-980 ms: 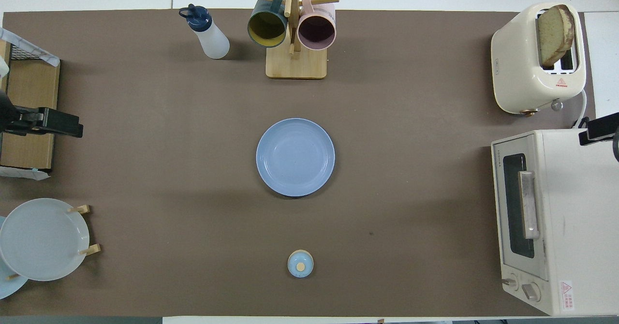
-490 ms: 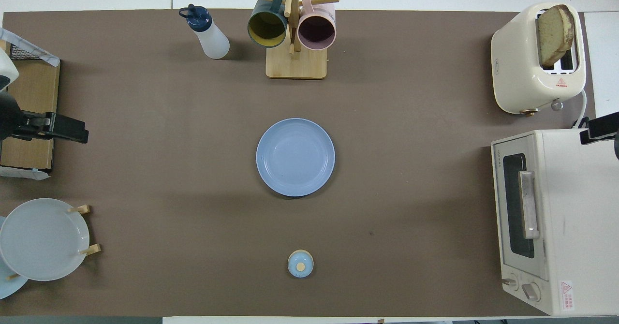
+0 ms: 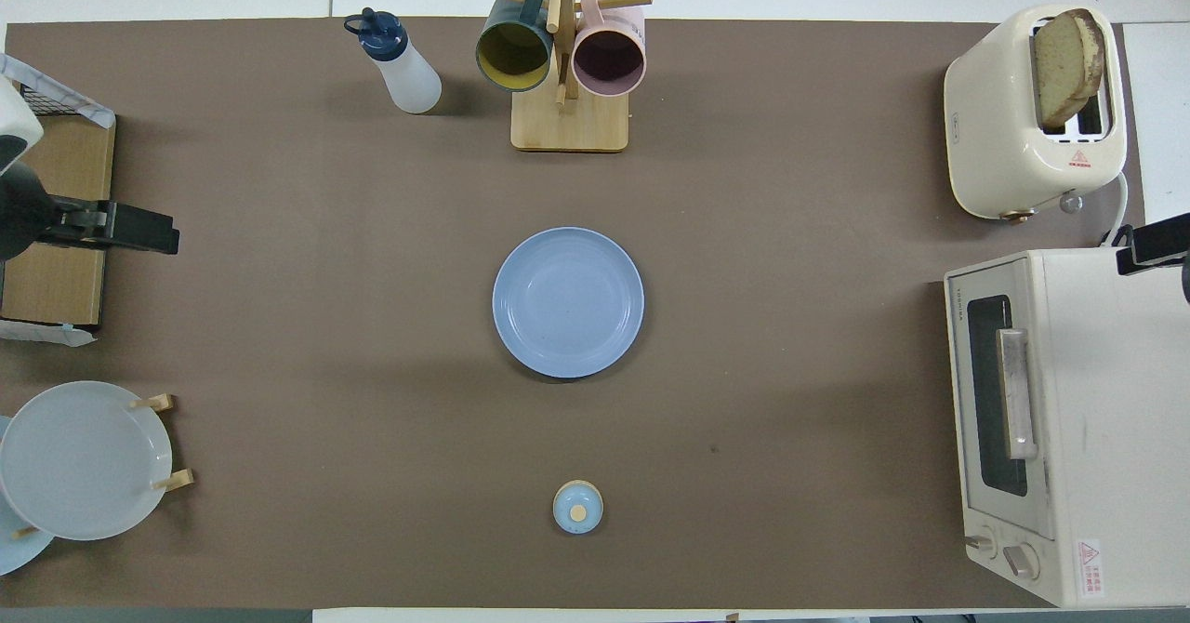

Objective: Put bread on plate and add seasoning
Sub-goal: 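Reach the left gripper to the bottle while the right gripper grasps the bread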

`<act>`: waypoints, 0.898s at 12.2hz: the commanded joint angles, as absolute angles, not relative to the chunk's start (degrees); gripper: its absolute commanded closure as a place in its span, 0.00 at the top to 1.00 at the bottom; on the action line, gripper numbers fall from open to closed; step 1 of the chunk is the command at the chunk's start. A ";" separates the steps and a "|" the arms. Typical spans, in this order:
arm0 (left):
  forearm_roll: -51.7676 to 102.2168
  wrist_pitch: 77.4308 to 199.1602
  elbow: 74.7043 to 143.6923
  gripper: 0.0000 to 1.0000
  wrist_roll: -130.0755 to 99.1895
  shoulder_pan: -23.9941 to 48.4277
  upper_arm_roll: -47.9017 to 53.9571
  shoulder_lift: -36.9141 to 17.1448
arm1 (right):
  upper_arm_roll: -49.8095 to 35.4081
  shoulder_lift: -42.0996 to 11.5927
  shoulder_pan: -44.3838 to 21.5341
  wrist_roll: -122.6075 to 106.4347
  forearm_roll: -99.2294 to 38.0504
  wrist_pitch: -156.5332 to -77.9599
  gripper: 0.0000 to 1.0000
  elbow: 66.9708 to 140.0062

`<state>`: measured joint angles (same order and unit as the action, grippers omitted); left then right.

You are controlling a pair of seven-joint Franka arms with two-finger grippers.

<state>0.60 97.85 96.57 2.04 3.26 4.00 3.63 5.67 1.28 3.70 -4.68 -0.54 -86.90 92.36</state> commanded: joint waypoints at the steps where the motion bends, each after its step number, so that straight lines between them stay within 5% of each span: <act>1: 0.44 113.66 107.97 1.00 -0.08 6.76 3.69 8.34 | 5.98 1.58 4.65 -3.69 -0.70 -91.82 1.00 92.81; 3: 0.35 127.20 116.15 1.00 -0.09 8.34 3.78 9.23 | 5.89 1.49 5.54 -4.13 -0.70 -100.67 1.00 93.95; 6: -2.09 147.23 124.78 1.00 -2.80 12.20 3.69 4.59 | 5.98 2.90 5.62 -7.79 -0.35 -124.90 1.00 104.37; 8: -6.91 158.85 125.95 1.00 -9.37 14.84 3.52 -3.03 | 5.98 0.29 5.98 -15.62 -0.61 -136.53 1.00 108.44; 11: -9.84 167.77 123.94 1.00 -14.85 16.26 3.08 -11.14 | 5.89 -5.70 5.89 -11.45 -6.90 -143.86 1.00 106.97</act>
<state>-8.17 164.33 126.20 -12.95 15.29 4.26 -7.43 6.18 -3.50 5.37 -12.60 -2.73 -141.14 107.82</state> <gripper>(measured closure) 0.000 0.000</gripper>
